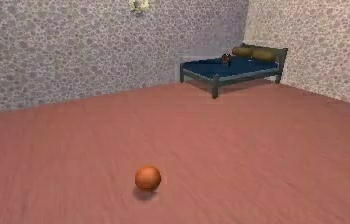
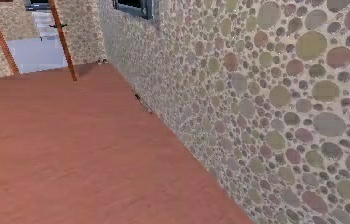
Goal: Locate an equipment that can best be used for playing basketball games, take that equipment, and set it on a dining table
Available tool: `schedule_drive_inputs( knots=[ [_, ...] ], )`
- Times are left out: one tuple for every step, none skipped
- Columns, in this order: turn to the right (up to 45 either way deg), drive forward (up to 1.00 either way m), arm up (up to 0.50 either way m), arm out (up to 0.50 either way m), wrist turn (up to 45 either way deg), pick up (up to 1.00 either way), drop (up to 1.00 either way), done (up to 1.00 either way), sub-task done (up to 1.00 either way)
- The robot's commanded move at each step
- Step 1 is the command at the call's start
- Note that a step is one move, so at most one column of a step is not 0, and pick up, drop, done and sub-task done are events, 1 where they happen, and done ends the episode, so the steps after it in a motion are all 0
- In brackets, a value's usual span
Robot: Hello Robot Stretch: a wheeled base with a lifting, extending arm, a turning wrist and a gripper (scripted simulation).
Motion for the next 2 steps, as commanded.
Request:
schedule_drive_inputs(
  knots=[
    [-30.0, 0.0, 0.0, 0.0, 0.0, 0.0, 0.0, 0.0, 0.0],
    [0.0, 0.75, 0.0, 0.0, 0.0, 0.0, 0.0, 0.0, 0.0]
  ],
)
